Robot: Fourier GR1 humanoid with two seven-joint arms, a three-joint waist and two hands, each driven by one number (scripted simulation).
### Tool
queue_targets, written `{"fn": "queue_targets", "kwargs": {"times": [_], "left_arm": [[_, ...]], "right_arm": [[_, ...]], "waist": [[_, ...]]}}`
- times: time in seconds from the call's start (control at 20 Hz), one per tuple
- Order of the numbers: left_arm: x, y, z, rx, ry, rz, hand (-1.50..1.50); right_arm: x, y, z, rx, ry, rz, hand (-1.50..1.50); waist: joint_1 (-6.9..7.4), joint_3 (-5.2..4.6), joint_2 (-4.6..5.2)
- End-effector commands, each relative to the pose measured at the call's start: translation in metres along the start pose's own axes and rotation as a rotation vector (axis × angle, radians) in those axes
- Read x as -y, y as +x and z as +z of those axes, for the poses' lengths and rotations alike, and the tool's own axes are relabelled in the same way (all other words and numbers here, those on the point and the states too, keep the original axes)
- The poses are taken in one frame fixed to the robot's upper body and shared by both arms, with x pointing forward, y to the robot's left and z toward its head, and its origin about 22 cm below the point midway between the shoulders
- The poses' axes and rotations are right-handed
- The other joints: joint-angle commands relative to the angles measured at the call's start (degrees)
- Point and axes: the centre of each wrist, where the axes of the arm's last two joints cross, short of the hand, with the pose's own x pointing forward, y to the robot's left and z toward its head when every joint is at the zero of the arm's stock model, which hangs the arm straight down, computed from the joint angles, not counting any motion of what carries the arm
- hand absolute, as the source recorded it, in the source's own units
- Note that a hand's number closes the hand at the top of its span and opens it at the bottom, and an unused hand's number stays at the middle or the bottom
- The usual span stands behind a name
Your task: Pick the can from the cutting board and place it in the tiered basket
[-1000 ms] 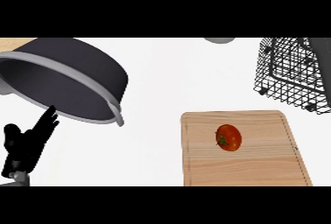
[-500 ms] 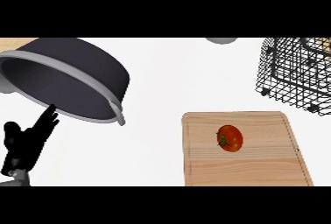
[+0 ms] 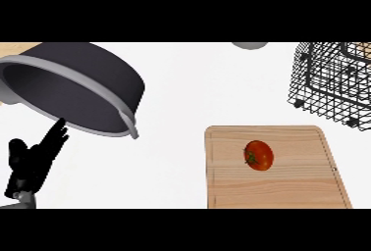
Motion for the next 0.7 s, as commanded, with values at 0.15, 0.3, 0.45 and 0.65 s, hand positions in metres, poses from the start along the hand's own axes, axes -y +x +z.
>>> {"fn": "queue_targets", "kwargs": {"times": [0.15, 0.3, 0.45, 0.65], "left_arm": [[0.000, 0.005, -0.005, -0.002, -0.003, 0.011, 0.00], [-0.001, 0.003, 0.001, -0.004, -0.007, 0.011, 0.00], [-0.002, 0.006, -0.007, -0.007, 0.004, -0.003, 0.00], [-0.011, 0.010, 0.001, 0.008, -0.003, 0.002, 0.00]], "right_arm": [[-0.024, -0.013, 0.004, -0.131, 0.269, -0.025, 1.50], [-0.036, -0.013, 0.007, -0.236, 0.412, -0.014, -1.50], [-0.041, -0.006, 0.009, -0.321, 0.417, -0.024, -1.50], [-0.030, -0.037, 0.006, -0.343, 0.358, -0.149, -1.50]], "waist": [[0.19, 0.01, 0.43], [0.92, 0.03, 0.40], [-0.07, 0.02, 0.15], [0.54, 0.11, 0.28]]}}
